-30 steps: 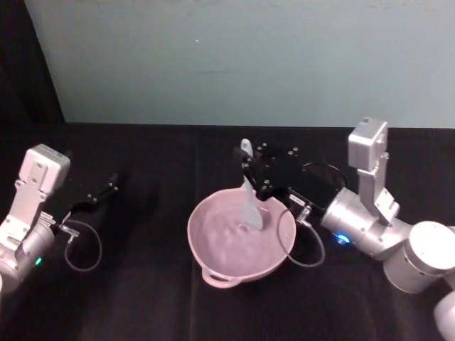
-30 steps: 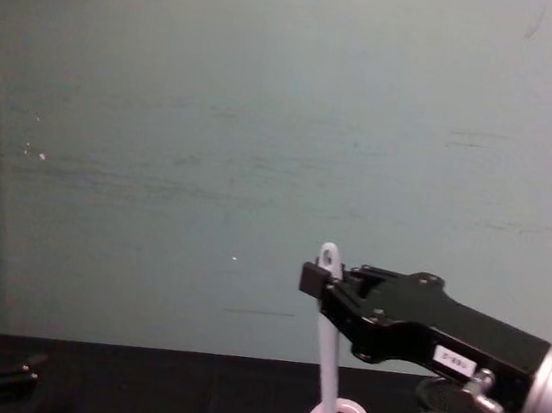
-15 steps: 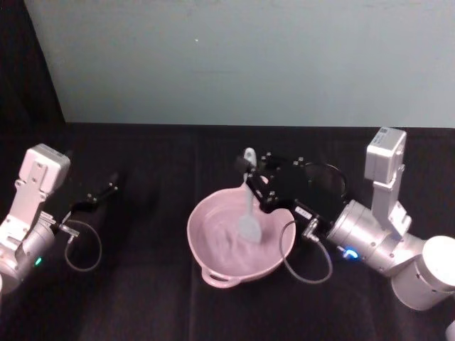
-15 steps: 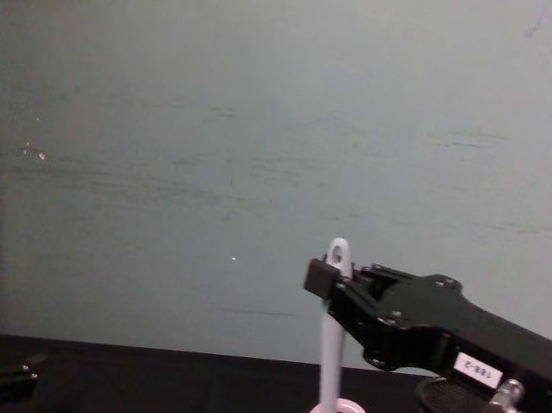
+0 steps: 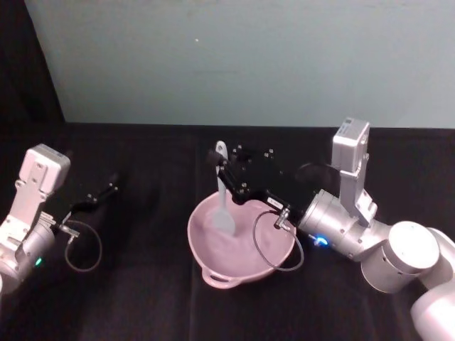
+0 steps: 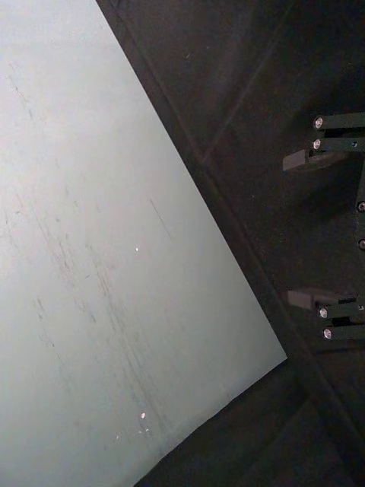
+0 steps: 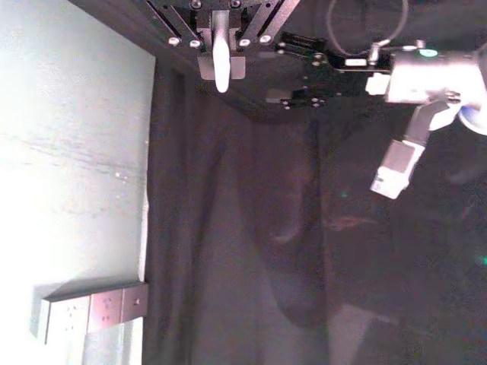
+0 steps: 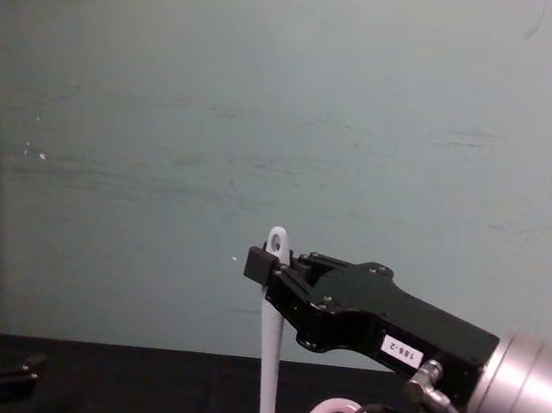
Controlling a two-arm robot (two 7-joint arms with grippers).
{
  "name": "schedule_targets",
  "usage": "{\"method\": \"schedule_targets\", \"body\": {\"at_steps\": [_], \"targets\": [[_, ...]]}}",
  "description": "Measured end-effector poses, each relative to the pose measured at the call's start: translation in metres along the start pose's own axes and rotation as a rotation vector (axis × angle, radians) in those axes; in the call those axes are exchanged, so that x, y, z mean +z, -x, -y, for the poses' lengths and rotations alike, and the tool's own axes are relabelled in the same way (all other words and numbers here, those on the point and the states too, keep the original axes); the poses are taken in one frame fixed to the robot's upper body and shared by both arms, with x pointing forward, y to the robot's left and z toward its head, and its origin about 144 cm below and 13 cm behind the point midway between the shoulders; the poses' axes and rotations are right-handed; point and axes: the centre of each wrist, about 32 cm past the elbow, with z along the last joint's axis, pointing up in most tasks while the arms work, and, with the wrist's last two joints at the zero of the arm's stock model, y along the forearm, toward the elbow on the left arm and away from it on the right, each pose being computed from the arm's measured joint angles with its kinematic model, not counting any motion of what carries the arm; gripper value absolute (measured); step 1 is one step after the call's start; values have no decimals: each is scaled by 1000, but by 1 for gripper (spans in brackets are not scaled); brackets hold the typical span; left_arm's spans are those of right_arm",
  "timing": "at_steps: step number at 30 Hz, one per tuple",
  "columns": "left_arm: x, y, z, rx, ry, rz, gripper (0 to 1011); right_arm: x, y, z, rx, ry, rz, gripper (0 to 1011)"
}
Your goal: Use the one hand to pick up the spoon and stir the clear water in the bowl.
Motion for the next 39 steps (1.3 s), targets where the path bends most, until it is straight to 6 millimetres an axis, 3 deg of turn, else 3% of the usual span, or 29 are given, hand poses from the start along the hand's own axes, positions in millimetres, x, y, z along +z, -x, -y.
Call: {"method": "schedule_targets", "body": {"at_steps": [6, 12, 24, 30, 39], "targets": [[0, 0, 0, 0, 0, 0, 1005, -1, -11, -1, -34, 17, 33, 119], [0, 0, 0, 0, 0, 0, 1005, 5, -15, 11, -65, 23, 57, 119], [0, 0, 0, 0, 0, 0, 1005, 9, -1, 32, -52, 18, 22, 119], [0, 0, 0, 0, 0, 0, 1005, 4, 14, 22, 13, -5, -19, 119], [0, 0, 0, 0, 0, 0, 1005, 0, 15, -1, 57, -13, -11, 119]]}}
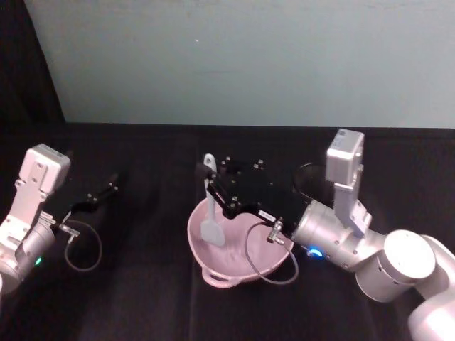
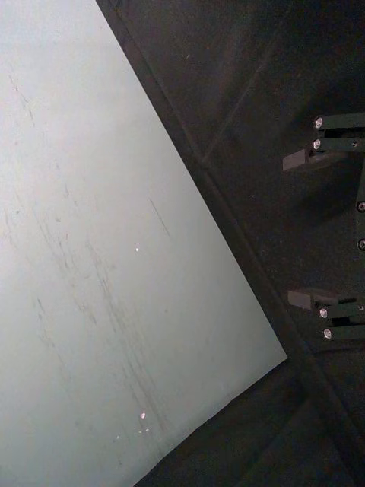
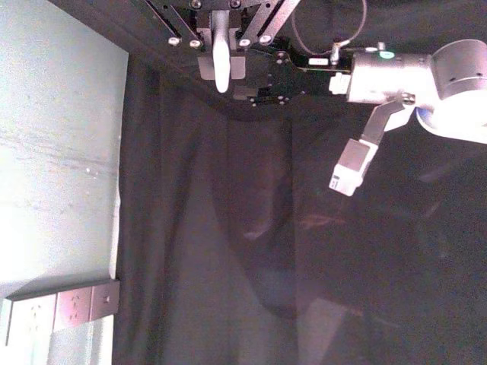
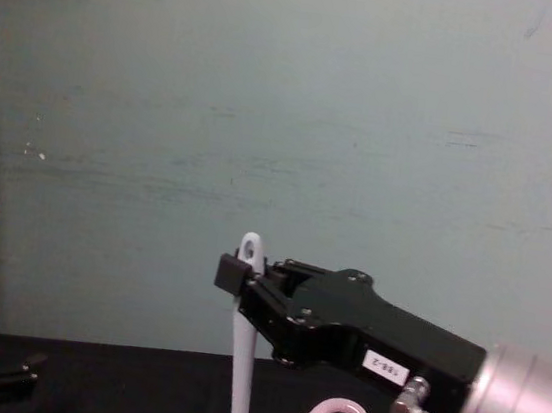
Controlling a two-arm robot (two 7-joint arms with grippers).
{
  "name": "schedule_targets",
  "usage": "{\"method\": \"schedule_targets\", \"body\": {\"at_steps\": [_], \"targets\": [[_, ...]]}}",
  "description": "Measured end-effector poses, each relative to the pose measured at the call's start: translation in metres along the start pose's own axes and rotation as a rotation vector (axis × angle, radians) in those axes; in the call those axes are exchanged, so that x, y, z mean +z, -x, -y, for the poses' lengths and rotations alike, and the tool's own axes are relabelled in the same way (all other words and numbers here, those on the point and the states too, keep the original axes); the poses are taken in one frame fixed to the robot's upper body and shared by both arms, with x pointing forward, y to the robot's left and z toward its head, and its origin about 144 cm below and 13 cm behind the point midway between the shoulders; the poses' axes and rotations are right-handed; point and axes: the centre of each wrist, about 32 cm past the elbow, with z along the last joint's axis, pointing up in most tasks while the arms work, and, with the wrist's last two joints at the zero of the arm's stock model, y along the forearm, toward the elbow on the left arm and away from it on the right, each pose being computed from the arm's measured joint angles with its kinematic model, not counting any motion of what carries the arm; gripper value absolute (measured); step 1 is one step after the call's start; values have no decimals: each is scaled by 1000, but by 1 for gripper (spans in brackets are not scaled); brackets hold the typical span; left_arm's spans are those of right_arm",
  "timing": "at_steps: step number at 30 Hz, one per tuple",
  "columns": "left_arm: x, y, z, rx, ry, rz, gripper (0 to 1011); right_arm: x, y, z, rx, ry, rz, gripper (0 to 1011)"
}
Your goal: Use the one hand to pick up the spoon and stir the clear water in the bowl.
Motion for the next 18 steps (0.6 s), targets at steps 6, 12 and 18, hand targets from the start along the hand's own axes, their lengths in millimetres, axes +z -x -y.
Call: {"method": "schedule_targets", "body": {"at_steps": [6, 12, 18], "targets": [[0, 0, 0, 0, 0, 0, 1005, -2, -9, -11, -15, 19, 34, 119], [0, 0, 0, 0, 0, 0, 1005, 0, -17, -12, -70, 47, 82, 119], [0, 0, 0, 0, 0, 0, 1005, 4, -22, -1, -135, 66, 124, 119]]}}
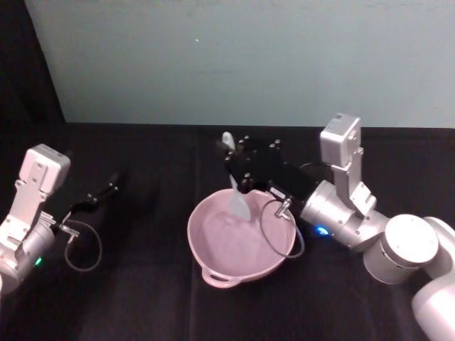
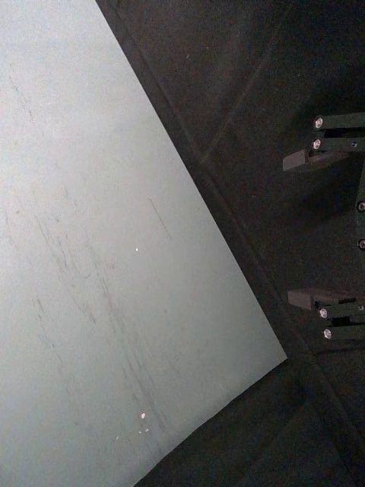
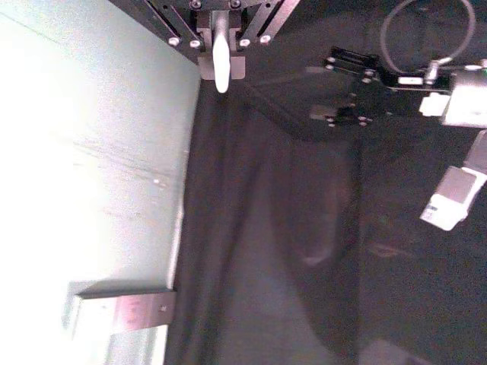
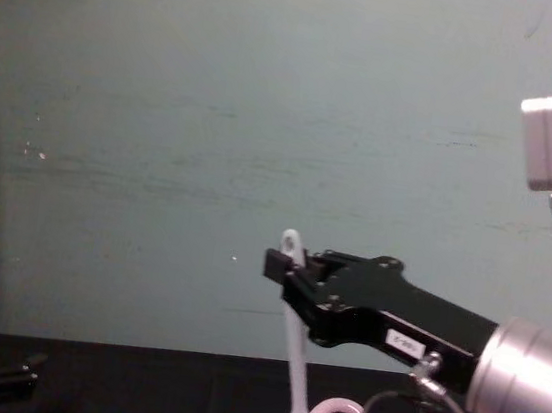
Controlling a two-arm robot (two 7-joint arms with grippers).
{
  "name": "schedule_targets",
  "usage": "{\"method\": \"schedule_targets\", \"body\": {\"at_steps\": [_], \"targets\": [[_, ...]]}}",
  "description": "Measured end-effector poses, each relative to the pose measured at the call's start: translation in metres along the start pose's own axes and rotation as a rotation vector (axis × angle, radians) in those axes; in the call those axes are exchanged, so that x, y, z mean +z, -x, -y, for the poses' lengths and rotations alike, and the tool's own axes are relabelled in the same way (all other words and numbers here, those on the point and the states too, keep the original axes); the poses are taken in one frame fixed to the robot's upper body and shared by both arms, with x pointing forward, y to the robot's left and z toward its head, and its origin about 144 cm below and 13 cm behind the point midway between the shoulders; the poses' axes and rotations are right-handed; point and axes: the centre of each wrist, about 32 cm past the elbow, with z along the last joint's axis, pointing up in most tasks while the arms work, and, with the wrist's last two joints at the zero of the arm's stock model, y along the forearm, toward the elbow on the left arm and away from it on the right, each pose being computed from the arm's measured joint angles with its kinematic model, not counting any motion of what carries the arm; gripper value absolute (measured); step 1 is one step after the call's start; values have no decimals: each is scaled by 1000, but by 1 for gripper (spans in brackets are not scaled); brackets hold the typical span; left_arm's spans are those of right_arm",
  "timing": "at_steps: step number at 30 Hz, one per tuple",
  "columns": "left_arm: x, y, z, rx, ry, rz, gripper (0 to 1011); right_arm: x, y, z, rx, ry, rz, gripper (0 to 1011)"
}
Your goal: Use the one hand to pick up the spoon and stir the clear water in the bowl.
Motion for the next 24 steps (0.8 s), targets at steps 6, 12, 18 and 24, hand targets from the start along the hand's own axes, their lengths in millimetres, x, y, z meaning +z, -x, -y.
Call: {"method": "schedule_targets", "body": {"at_steps": [6, 12, 18, 24], "targets": [[0, 0, 0, 0, 0, 0, 1005, 4, -5, 17, -36, 12, 10, 119], [0, 0, 0, 0, 0, 0, 1005, 8, -3, 31, -45, 21, 8, 119], [0, 0, 0, 0, 0, 0, 1005, 8, 7, 39, -19, 3, -18, 119], [0, 0, 0, 0, 0, 0, 1005, 5, 19, 35, 22, -20, -56, 119]]}}
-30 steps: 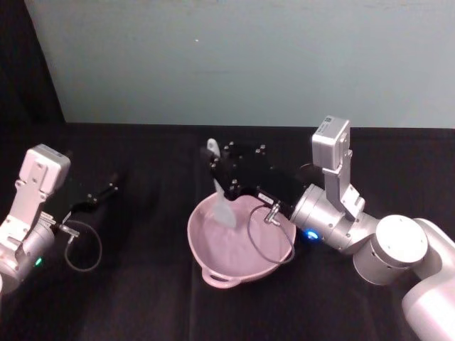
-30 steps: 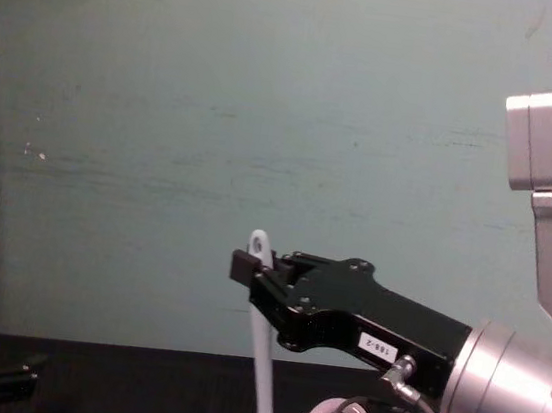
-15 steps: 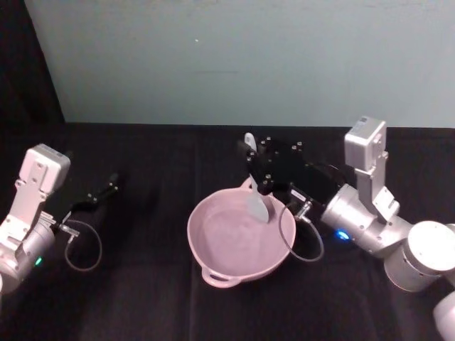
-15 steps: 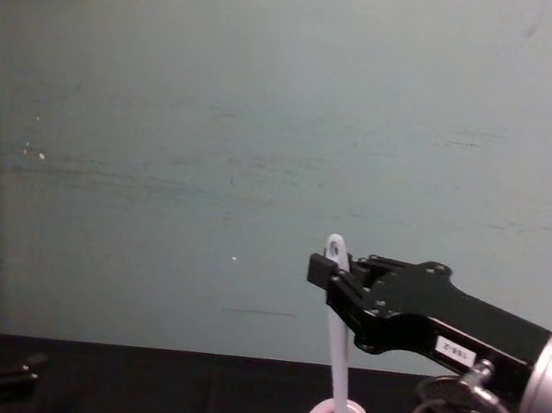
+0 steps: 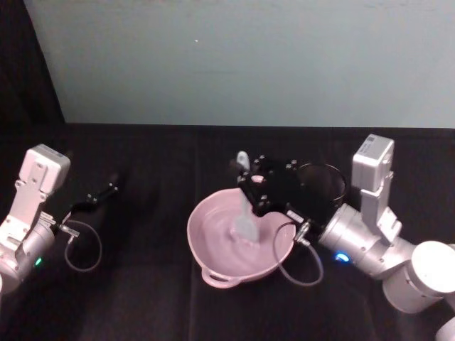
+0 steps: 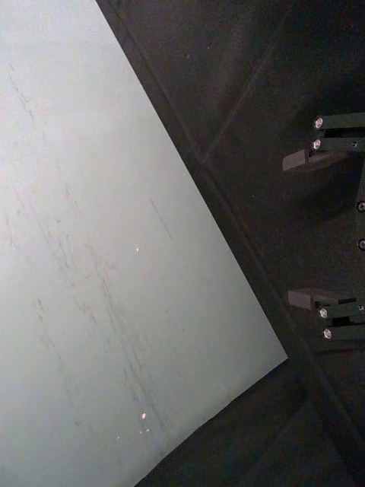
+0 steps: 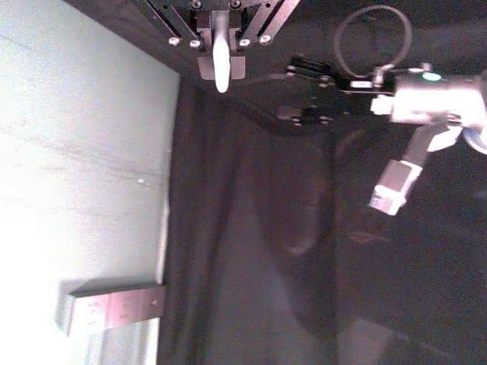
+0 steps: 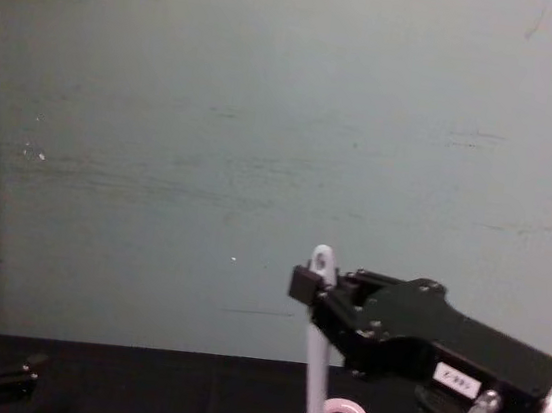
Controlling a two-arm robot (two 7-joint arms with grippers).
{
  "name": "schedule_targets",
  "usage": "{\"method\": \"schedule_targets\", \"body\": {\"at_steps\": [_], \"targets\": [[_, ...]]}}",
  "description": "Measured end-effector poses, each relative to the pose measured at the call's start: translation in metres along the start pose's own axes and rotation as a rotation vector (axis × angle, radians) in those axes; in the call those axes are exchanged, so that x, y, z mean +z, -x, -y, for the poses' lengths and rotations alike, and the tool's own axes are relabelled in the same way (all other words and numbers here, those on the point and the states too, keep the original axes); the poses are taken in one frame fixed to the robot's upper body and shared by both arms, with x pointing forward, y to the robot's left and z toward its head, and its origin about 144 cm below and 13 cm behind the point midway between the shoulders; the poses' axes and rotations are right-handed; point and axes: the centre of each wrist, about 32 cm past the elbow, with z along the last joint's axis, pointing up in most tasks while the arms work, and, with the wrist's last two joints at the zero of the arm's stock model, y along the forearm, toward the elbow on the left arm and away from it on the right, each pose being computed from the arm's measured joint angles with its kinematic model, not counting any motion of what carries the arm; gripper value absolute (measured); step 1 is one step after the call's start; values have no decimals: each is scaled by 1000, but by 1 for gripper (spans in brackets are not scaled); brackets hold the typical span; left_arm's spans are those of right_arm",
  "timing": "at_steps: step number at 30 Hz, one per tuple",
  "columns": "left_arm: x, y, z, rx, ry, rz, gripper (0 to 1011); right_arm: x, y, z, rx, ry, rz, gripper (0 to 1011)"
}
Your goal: Use the one hand to pick up the spoon and stir the clear water in the bowl.
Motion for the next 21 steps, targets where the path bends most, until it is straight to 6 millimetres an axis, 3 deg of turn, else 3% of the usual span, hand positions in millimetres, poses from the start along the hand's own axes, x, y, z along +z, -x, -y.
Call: {"method": "schedule_targets", "body": {"at_steps": [10, 21], "targets": [[0, 0, 0, 0, 0, 0, 1005, -10, 9, -21, 64, -16, -40, 119], [0, 0, 0, 0, 0, 0, 1005, -6, -4, -51, 102, -6, -10, 119]]}}
